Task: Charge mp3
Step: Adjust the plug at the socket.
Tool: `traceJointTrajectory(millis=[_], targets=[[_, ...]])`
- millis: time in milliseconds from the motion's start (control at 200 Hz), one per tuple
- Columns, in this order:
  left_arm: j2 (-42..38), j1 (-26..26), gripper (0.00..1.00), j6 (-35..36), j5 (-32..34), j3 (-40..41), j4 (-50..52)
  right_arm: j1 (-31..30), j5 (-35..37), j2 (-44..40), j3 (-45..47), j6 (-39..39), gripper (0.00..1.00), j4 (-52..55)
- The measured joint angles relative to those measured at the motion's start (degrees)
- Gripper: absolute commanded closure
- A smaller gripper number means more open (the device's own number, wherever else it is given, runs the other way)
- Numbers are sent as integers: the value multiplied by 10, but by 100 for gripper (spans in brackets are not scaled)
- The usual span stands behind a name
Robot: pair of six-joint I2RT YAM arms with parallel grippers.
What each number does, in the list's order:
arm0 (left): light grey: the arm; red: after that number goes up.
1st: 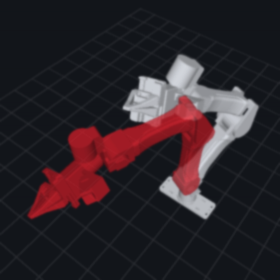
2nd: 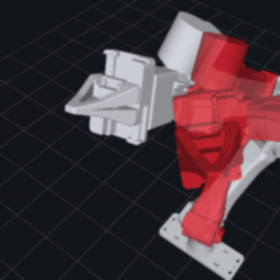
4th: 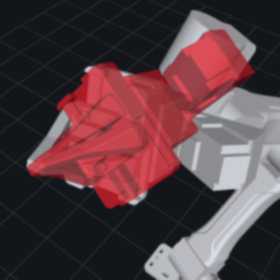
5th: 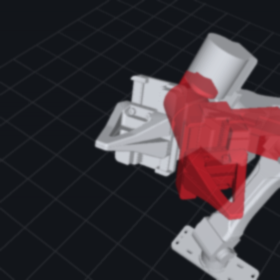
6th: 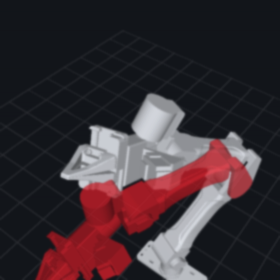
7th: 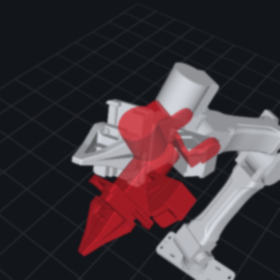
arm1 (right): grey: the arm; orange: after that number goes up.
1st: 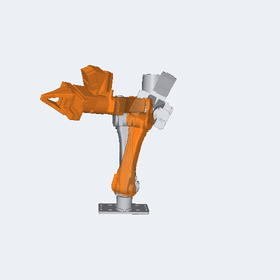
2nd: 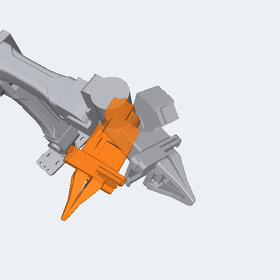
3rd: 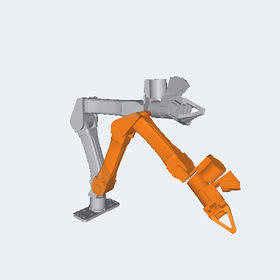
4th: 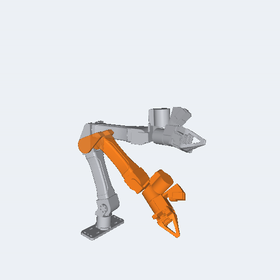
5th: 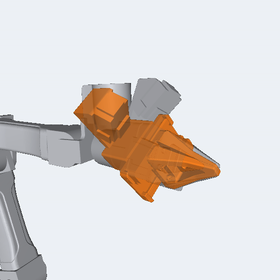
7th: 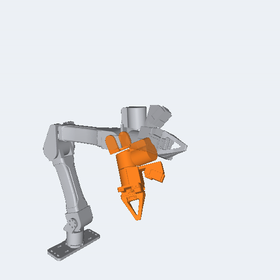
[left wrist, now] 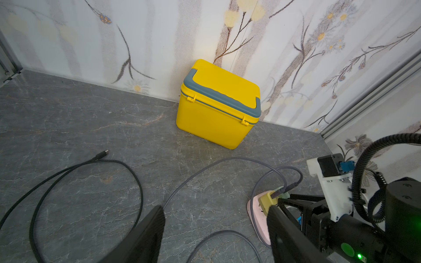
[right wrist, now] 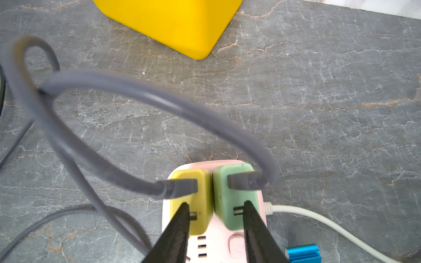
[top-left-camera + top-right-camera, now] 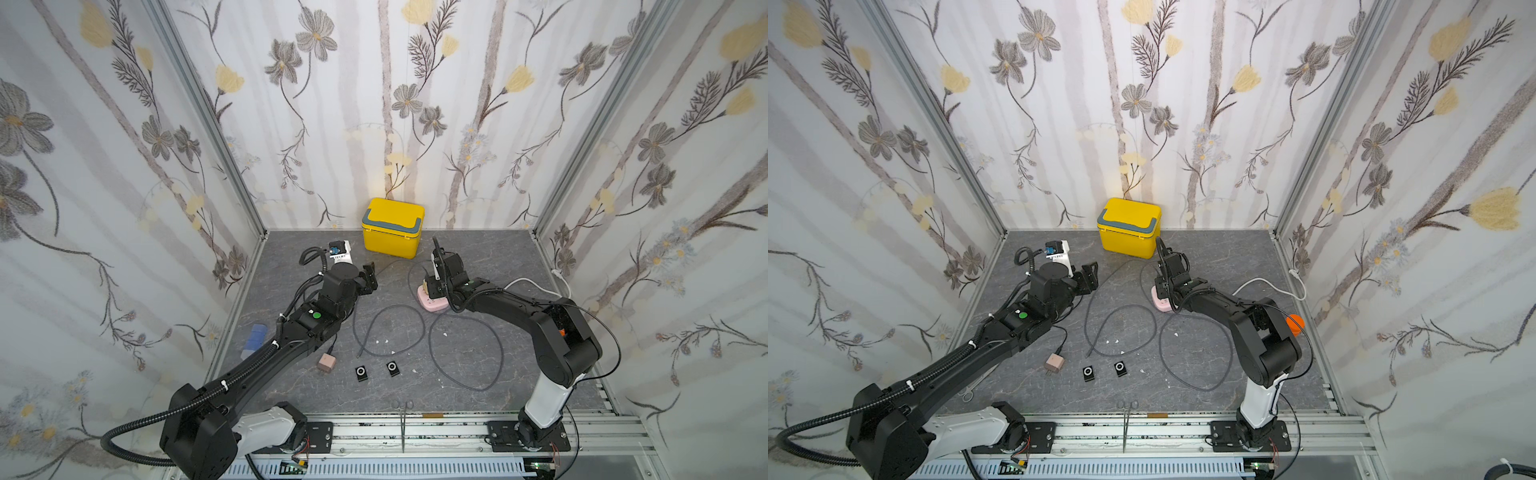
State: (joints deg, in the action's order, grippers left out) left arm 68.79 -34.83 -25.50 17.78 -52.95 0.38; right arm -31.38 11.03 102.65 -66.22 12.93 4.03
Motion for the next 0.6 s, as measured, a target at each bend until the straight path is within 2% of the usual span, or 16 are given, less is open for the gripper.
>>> traceJointTrajectory(millis=[375,600], targets=[[1,0,26,-16,5,-8,14,5,-17,19,-4,-11,59,-22],[-8,0,26,-22,7,-8,16,5,-22,49,-38,-17,68,-12]])
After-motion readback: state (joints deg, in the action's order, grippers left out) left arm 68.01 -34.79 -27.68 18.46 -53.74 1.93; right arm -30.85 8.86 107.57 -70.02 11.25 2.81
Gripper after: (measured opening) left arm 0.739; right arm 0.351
